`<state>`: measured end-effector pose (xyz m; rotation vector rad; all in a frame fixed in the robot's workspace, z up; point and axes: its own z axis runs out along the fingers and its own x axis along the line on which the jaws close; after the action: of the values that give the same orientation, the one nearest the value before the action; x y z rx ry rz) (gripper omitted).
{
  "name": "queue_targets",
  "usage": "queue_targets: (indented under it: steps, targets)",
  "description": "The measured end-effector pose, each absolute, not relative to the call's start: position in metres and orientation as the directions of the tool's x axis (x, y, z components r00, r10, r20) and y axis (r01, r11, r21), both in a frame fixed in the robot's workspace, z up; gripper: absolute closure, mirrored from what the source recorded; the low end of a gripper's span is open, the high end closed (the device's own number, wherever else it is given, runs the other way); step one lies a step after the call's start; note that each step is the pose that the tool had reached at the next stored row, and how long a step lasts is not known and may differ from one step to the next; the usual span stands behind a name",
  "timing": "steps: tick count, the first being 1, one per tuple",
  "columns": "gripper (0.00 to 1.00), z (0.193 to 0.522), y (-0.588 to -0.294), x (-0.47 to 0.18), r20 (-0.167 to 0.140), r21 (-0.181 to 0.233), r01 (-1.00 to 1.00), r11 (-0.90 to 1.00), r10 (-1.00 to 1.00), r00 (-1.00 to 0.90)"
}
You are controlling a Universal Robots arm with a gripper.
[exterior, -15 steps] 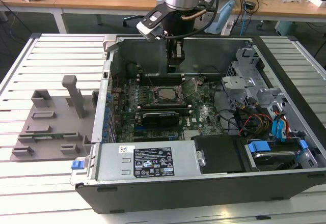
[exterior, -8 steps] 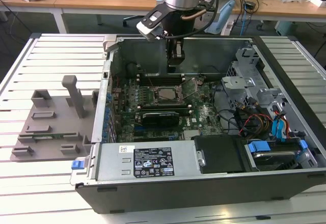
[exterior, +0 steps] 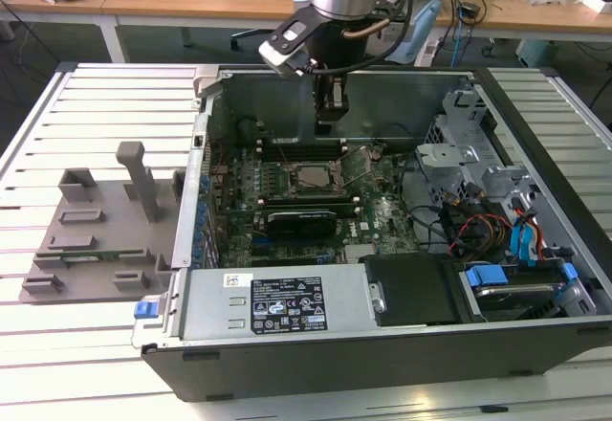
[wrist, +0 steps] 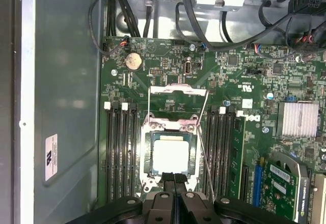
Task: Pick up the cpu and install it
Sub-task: 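Close the cpu cover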
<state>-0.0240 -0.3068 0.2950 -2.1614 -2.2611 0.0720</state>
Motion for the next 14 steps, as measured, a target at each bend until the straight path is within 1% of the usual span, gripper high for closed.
queue_targets:
  steps: [14]
  targets:
    - [0.89,0.294,-0.307,-0.001,-0.022,-0.045,0.998,0.045,0.999,-0.046]
